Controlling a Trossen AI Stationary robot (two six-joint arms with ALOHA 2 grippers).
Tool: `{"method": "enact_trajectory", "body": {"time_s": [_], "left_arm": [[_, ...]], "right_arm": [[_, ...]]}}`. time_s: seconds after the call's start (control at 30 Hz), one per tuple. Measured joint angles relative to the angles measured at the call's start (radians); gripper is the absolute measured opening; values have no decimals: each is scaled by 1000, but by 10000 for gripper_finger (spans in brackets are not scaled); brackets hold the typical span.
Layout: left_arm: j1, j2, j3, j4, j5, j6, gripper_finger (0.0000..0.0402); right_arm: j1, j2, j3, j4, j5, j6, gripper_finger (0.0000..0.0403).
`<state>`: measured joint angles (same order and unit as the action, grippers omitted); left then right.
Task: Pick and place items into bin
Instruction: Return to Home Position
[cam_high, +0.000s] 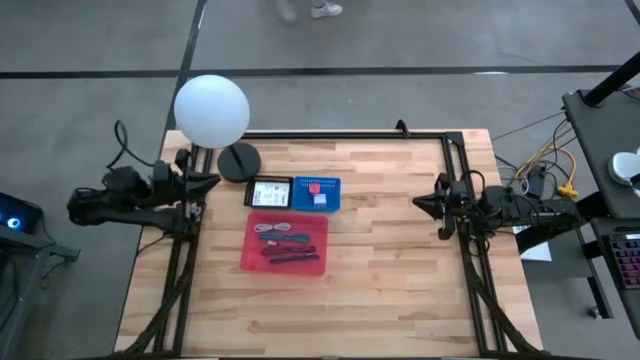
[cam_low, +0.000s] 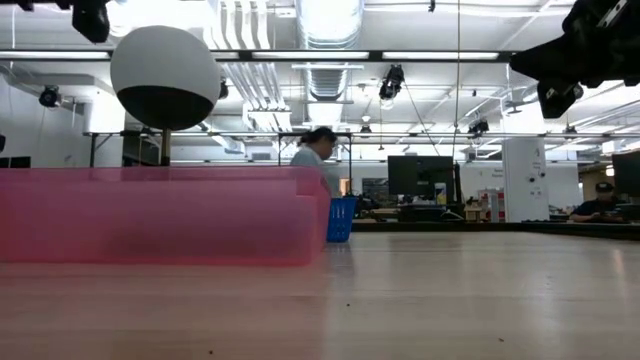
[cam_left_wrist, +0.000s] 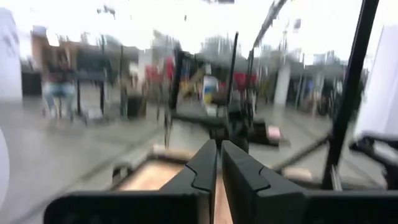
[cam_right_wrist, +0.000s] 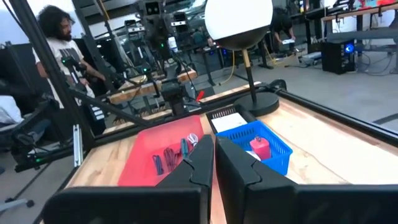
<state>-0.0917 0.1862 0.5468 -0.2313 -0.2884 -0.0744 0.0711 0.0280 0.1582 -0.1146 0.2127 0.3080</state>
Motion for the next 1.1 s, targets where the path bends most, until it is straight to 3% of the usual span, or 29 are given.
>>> {"method": "enact_trajectory", "body": {"time_s": [0.1,0.3,0.6,0.87,1.1], "left_arm": [[0,-44,-108,150,-3,47,8],[0,-163,-258,174,-2,28,1],[0,-160,-377,161,49,-18,1],[0,-158,-538,320,94,-97,0],[0,-158,-538,331,74,-102,0]], "right_arm": [[0,-2,1,0,0,0,8],[0,0,1,-2,4,0,8],[0,0,1,-9,9,-46,8],[0,-1,-2,-9,6,-97,8],[0,-2,-23,-8,30,-122,8]]}}
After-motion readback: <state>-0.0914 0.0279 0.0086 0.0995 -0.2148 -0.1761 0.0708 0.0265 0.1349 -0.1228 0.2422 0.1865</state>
